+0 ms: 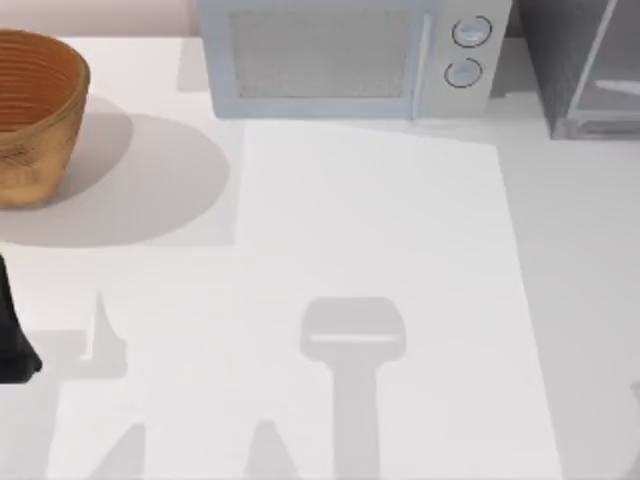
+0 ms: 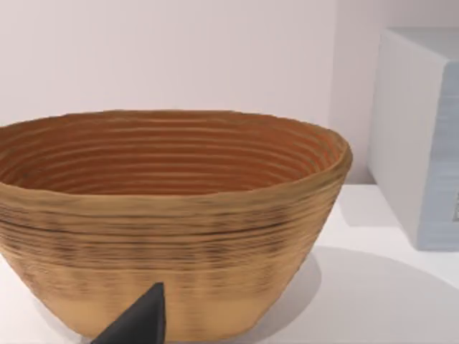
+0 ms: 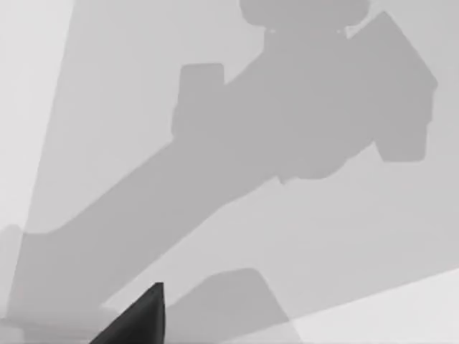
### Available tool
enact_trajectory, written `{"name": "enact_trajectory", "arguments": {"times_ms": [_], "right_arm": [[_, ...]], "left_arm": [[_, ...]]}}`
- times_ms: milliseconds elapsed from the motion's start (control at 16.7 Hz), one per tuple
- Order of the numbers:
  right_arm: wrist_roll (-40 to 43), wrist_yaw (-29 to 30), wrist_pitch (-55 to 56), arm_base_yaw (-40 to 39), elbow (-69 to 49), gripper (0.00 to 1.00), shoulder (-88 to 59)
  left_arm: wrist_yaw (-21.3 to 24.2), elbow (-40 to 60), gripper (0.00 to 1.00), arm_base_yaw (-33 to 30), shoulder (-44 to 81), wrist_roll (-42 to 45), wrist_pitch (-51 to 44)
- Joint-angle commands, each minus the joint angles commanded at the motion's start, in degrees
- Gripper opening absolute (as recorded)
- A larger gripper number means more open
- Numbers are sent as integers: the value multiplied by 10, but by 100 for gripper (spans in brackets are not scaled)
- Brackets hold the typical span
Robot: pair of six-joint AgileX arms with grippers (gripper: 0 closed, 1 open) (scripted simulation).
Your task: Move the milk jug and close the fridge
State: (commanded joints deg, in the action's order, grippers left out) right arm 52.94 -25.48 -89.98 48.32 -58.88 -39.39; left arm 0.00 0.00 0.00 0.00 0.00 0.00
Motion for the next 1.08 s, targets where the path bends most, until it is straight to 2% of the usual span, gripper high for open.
{"name": "enact_trajectory", "arguments": {"times_ms": [300, 540, 780, 1080], "right_arm": [[319, -141, 13, 275, -91, 100, -331], [509, -231, 41, 447, -140, 100, -526], [607, -282, 66, 541, -164, 100, -626], [620, -290, 71, 554, -168, 100, -641]], "left_arm": [[0, 0, 100, 0, 0, 0, 0], [0, 0, 100, 0, 0, 0, 0], [0, 0, 100, 0, 0, 0, 0], [0, 0, 100, 0, 0, 0, 0]]}}
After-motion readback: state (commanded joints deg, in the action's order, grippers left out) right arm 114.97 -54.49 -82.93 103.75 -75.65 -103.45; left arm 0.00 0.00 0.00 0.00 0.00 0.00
